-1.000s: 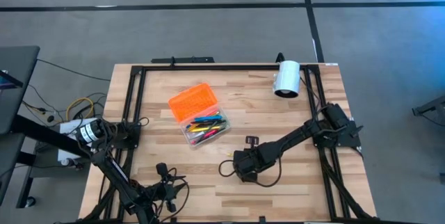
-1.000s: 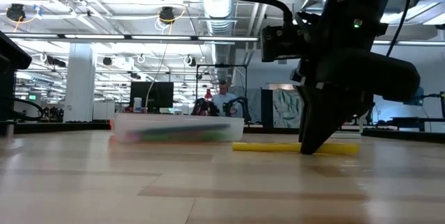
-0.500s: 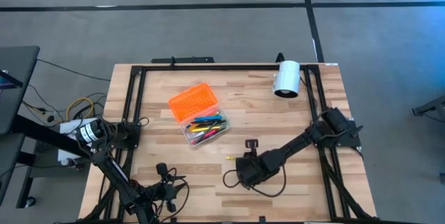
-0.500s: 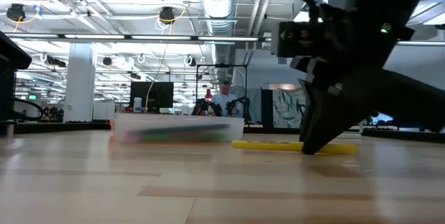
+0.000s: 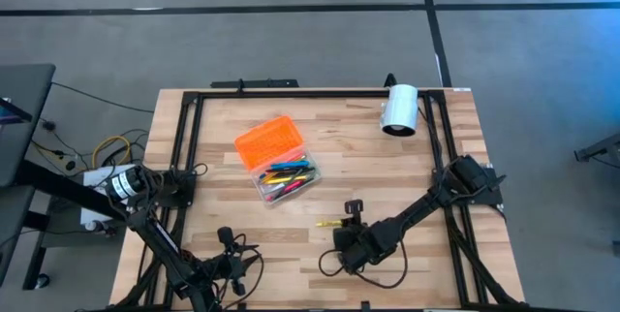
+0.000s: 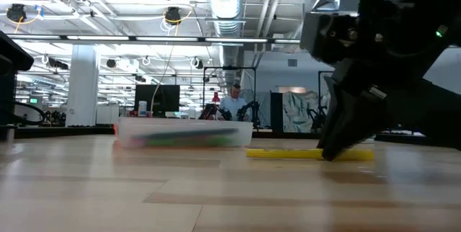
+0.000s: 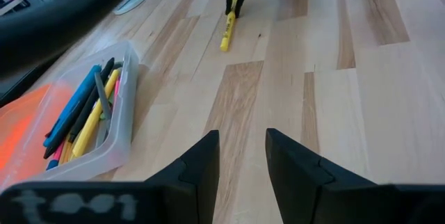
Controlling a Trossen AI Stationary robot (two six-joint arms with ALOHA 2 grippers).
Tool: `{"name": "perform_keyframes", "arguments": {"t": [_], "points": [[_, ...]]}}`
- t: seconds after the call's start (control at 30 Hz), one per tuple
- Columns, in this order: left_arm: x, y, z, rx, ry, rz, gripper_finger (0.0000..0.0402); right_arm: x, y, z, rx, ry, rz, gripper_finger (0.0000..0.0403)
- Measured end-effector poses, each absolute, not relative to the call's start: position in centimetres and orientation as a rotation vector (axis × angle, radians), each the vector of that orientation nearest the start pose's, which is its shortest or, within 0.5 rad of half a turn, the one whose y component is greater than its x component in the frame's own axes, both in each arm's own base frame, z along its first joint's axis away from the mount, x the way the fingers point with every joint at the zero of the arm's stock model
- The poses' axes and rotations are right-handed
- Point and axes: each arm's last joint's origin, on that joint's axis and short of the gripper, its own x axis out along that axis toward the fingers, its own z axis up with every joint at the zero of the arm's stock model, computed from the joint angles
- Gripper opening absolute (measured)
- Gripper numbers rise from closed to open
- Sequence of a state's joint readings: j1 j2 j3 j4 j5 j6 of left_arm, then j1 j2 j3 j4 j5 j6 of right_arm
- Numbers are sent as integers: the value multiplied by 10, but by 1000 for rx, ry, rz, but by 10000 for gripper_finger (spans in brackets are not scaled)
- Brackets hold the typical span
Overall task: Pick & place school supplies into a supply box
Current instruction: Put the yellow pen into the supply box
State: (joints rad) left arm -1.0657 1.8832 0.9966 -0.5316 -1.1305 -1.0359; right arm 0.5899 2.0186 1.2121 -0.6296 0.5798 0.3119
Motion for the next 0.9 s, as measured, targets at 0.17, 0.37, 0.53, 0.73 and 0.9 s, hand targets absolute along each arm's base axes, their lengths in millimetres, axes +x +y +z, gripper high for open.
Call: {"name": "perform_keyframes", "arguments": {"t": [0.17, 0.37, 0.53, 0.73, 0.9], "points": [[175, -263, 124, 261, 499, 343, 109, 309, 187, 117, -513, 1149, -180, 5], [175, -263, 124, 261, 499, 343, 109, 311, 184, 115, -457, 1166, -182, 1], [175, -263, 124, 261, 499, 343, 109, 316, 180, 118, -419, 1171, -181, 8], [175, -263, 124, 262, 499, 342, 109, 322, 184, 130, -549, 1156, -154, 45], [175, -263, 124, 262, 499, 343, 109, 332, 169, 140, -464, 1212, -213, 74]]}}
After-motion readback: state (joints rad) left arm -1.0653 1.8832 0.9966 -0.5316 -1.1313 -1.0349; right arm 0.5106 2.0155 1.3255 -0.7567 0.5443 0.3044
